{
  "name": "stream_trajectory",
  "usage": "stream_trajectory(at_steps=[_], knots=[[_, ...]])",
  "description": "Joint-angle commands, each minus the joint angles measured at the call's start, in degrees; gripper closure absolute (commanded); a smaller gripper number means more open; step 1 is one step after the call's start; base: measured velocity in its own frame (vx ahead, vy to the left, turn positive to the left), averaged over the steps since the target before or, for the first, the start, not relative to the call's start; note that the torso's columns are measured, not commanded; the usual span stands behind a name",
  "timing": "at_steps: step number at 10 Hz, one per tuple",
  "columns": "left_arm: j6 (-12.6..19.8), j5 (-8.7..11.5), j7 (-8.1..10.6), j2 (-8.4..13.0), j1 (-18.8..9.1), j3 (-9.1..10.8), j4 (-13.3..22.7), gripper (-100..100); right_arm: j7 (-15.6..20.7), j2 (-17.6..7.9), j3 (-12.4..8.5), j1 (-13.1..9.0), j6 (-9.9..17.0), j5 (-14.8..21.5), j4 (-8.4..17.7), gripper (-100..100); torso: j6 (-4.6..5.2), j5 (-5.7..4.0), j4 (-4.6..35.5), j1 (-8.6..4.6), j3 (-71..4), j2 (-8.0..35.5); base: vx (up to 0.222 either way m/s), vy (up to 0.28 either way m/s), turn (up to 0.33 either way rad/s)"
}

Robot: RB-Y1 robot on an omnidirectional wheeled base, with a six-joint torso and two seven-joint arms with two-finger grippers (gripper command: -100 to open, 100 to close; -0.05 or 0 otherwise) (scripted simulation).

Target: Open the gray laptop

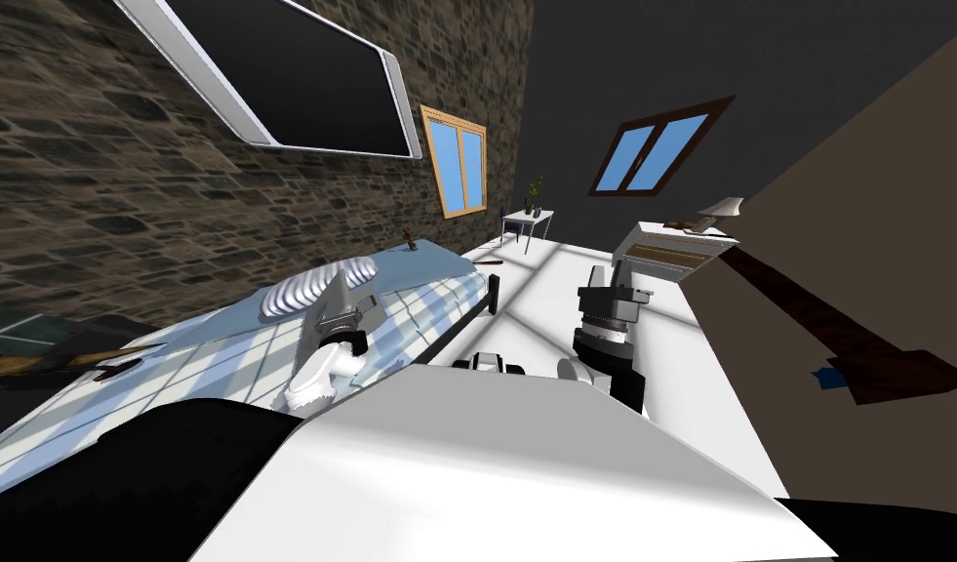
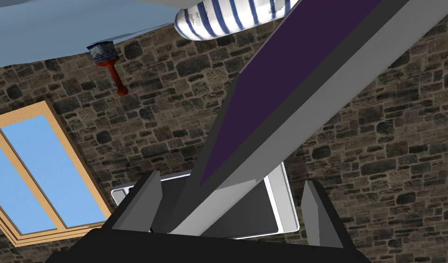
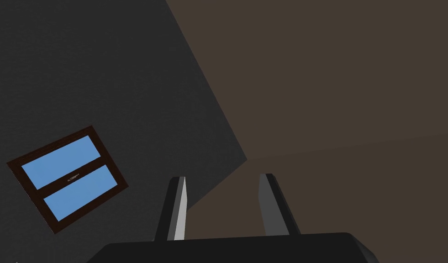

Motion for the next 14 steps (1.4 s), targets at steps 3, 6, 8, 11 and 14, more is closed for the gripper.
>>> stream_trajectory(at_steps=[3,6,8,11,14], knots=[[1.44,7.67,-2.37,5.41,2.87,2.18,-2.63,-100,0.00,0.01,0.01,0.00,0.00,0.00,0.00,0,0.10,-0.44,0.10,-0.65,-0.02,0.07,0.018,-0.045,0.003],[2.10,11.50,-3.52,7.80,4.17,3.11,-3.80,-100,0.00,0.01,0.01,0.00,0.00,0.00,0.00,0,0.12,-0.35,0.08,-0.48,-0.02,0.06,0.013,-0.036,-0.001],[2.75,15.04,-4.67,10.20,5.46,4.04,-4.98,-100,0.00,0.00,0.01,0.00,0.00,0.00,0.00,0,0.10,-0.39,0.09,-0.52,-0.03,0.06,0.016,-0.043,0.000],[2.90,15.92,-4.95,10.81,5.77,4.27,-5.20,0,0.00,0.00,0.01,0.00,0.00,0.00,0.00,0,0.10,-0.26,0.05,-0.36,-0.02,0.04,0.006,-0.024,0.000],[2.90,15.90,-4.94,10.79,5.77,4.26,-5.19,0,0.00,0.00,0.00,0.00,0.00,0.00,0.00,0,0.10,-0.26,0.04,-0.37,-0.04,0.01,0.000,0.000,0.000]])
